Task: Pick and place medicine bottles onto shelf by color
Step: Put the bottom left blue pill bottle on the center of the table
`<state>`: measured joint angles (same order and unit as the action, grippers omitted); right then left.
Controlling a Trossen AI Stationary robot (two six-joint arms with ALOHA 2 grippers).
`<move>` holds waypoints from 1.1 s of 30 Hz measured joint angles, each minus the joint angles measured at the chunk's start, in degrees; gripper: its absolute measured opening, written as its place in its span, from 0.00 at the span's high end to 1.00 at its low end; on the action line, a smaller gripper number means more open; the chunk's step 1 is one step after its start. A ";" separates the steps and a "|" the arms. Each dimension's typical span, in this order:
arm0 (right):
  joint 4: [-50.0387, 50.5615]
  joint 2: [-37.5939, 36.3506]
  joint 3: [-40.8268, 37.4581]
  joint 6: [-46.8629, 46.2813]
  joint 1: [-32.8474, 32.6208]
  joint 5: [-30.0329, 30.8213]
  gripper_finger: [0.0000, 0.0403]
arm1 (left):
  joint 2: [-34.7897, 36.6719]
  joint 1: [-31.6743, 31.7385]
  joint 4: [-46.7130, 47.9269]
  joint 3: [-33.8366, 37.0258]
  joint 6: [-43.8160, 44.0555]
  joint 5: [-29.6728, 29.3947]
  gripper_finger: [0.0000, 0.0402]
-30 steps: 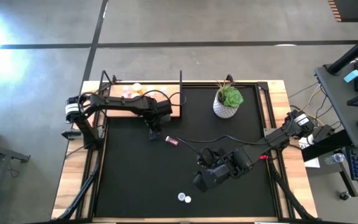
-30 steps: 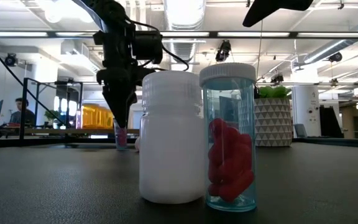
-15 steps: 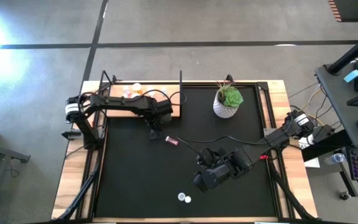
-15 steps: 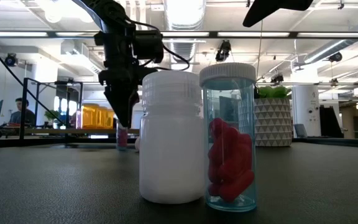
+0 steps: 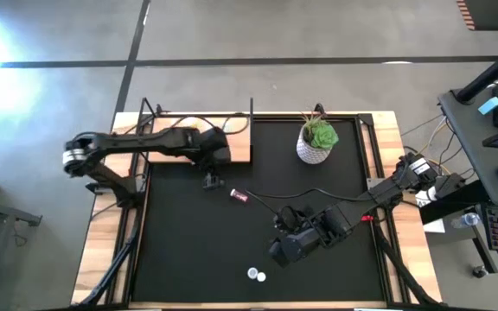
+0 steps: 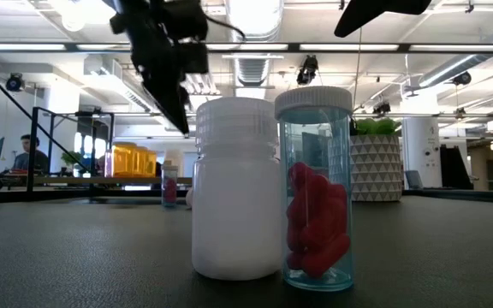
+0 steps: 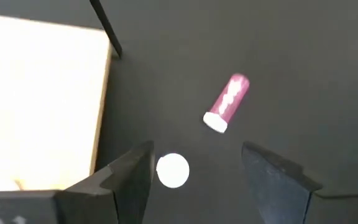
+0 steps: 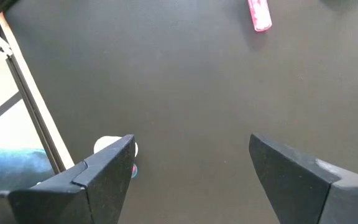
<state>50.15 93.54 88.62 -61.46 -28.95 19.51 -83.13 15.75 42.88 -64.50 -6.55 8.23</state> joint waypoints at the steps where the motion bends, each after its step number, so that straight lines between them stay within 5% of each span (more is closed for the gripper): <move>1: -0.03 0.00 0.00 0.08 0.00 0.00 0.24 | 1.97 0.00 -2.07 1.70 0.33 0.00 0.44; 10: -0.17 0.00 0.00 0.10 0.00 0.00 0.24 | 21.11 -0.04 -39.17 29.97 3.27 -1.38 0.44; 16: -0.37 0.00 0.00 0.03 0.00 0.00 0.24 | 24.39 -0.17 -61.80 45.70 6.26 -2.97 0.44; 21: -1.67 0.00 0.00 -0.02 0.00 0.00 0.24 | 21.38 -0.20 -69.84 49.91 7.69 -4.96 0.44; 33: -2.82 0.00 0.00 0.02 0.00 0.00 0.24 | 13.42 -1.05 -69.87 49.63 10.74 -5.55 0.44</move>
<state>47.33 93.54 88.62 -61.44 -28.95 19.51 -69.71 14.70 -26.99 -14.87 4.19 2.68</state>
